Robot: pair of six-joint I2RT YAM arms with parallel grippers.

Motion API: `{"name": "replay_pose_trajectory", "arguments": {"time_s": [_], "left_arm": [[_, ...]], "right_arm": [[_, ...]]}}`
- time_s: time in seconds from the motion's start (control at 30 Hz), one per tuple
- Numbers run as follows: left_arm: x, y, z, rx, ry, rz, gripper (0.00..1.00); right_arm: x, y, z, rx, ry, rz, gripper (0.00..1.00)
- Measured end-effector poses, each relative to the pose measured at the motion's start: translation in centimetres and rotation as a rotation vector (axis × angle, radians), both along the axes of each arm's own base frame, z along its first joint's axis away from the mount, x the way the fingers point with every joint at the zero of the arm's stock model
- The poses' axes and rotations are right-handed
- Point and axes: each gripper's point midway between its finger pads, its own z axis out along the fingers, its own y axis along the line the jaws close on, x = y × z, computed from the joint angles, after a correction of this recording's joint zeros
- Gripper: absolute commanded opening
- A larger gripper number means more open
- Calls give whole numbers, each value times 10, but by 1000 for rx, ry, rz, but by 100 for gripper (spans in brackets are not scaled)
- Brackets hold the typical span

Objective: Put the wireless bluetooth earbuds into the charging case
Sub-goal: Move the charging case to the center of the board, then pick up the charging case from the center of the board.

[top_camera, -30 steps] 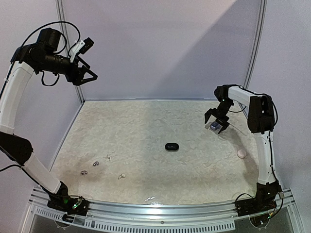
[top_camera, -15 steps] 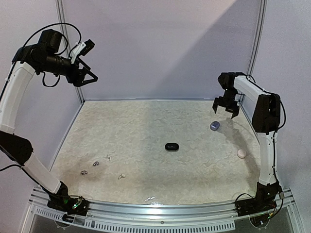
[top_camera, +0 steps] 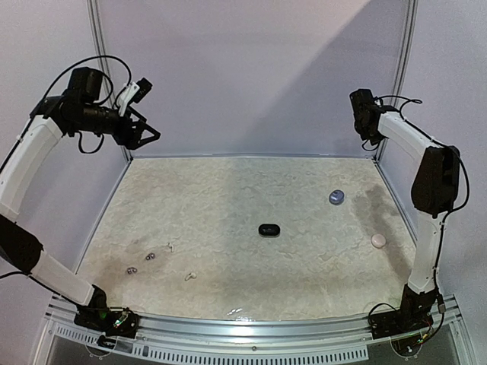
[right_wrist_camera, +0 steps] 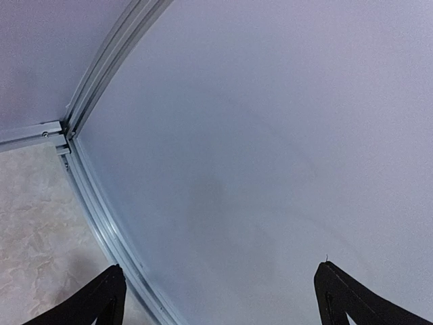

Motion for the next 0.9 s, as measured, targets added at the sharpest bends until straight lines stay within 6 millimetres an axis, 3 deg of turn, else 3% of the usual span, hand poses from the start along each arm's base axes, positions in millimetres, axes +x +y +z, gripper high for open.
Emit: {"name": "replay_pose_trajectory", "arguments": {"time_s": [0.17,0.27,0.37,0.53,0.67,0.77,0.83,0.9], "left_arm": [[-1,4,-40,-51,-50,58,94],[-7,4,-65,-89,-76,76,95],[-12,1,-81,-106,-101,84,95],[-9,-16,-75,-123,-160,66,94],[-5,-20,-66,-131,-207,63,94],[-3,-21,-64,-127,-218,64,94],[-1,-22,-65,-124,-219,64,94],[0,-22,-66,-123,-218,64,94]], "right_arm": [[20,8,1,-34,61,78,97],[38,34,-9,151,42,208,85],[43,64,-29,374,21,305,77],[42,109,-90,745,48,292,64],[38,132,-162,1009,101,155,57],[22,139,-212,1140,160,5,57],[12,140,-229,1183,186,-66,58],[2,142,-233,1215,197,-129,59]]}}
